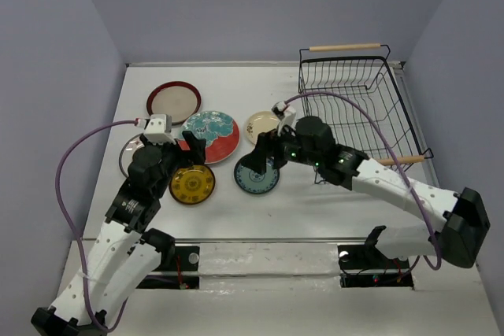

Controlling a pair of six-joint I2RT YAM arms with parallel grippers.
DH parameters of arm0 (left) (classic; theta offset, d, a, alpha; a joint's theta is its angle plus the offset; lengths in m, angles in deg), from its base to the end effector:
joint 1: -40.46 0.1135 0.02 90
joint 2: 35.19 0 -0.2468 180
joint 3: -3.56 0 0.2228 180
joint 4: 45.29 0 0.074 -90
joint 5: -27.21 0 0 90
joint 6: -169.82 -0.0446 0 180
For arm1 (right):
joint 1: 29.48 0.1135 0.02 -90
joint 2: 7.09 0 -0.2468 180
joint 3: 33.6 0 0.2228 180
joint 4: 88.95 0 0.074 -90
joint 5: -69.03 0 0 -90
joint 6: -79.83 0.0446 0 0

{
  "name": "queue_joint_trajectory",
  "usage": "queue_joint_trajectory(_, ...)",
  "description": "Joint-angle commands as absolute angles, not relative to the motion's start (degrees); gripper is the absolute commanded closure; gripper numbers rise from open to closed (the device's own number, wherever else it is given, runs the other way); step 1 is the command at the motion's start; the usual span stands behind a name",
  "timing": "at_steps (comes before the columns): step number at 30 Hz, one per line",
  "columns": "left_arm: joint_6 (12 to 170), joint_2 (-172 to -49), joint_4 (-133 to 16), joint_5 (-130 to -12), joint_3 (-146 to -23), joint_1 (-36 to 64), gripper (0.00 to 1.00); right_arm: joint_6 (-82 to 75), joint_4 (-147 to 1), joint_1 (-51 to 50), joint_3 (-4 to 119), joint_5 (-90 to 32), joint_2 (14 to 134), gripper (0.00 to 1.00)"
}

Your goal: Load the plates into the dish rack

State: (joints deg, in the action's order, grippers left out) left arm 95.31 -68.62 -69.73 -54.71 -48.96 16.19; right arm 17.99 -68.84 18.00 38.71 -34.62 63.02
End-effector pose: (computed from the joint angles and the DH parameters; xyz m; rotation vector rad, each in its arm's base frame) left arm 0.1322 -0.0527 0.3113 0.0208 1.6792 -0.4077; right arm 0.1749 0.2064 0.3180 -0.5146 1.9701 1.0970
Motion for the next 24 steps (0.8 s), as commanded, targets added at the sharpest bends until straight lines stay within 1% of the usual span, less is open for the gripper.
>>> queue_joint_trajectory(1, 94.06, -65.35, -65.92, -56.28, -50.29, 16.82, 0.01, 21.11, -77.19, 24.21, 41.26, -26.60, 68.93, 0.08)
queue_joint_trajectory(6, 93.53, -59.03, -62.59, -61.54, -48.98, 16.82, 0.01, 27.00, -87.03, 26.76, 37.92, -25.80, 77.44, 0.16)
queue_joint_trajectory(9, 93.27, -55.94, -61.53, -62.17, -48.36, 16.73, 0.01, 30.34, -90.55, 27.46, 38.01, -25.27, 81.84, 0.21)
queue_joint_trajectory(10, 93.01, -54.54, -61.44, -61.91, -48.18, 16.73, 0.01, 31.57, -91.95, 28.17, 38.18, -24.84, 84.99, 0.23)
queue_joint_trajectory(15, 93.01, -52.77, -61.35, -61.99, -48.18, 16.64, 0.01, 35.35, -93.98, 29.93, 40.38, -21.59, 93.45, 0.26)
queue_joint_trajectory(17, 92.92, -52.77, -61.35, -62.43, -48.18, 16.47, 0.01, 37.28, -97.32, 29.93, 40.73, -21.32, 97.39, 0.26)
queue_joint_trajectory(20, 93.01, -52.77, -61.35, -62.52, -48.18, 16.03, 0.01, 39.04, -98.38, 30.54, 43.28, -21.58, 102.84, 0.28)
queue_joint_trajectory(22, 92.92, -52.68, -61.35, -62.52, -48.18, 15.68, 0.01, 39.57, -98.38, 30.55, 45.47, -22.02, 105.23, 0.34)
queue_joint_trajectory(24, 92.92, -52.59, -61.35, -62.52, -48.18, 15.59, 0.01, 39.93, -98.30, 30.55, 46.79, -22.28, 108.13, 0.35)
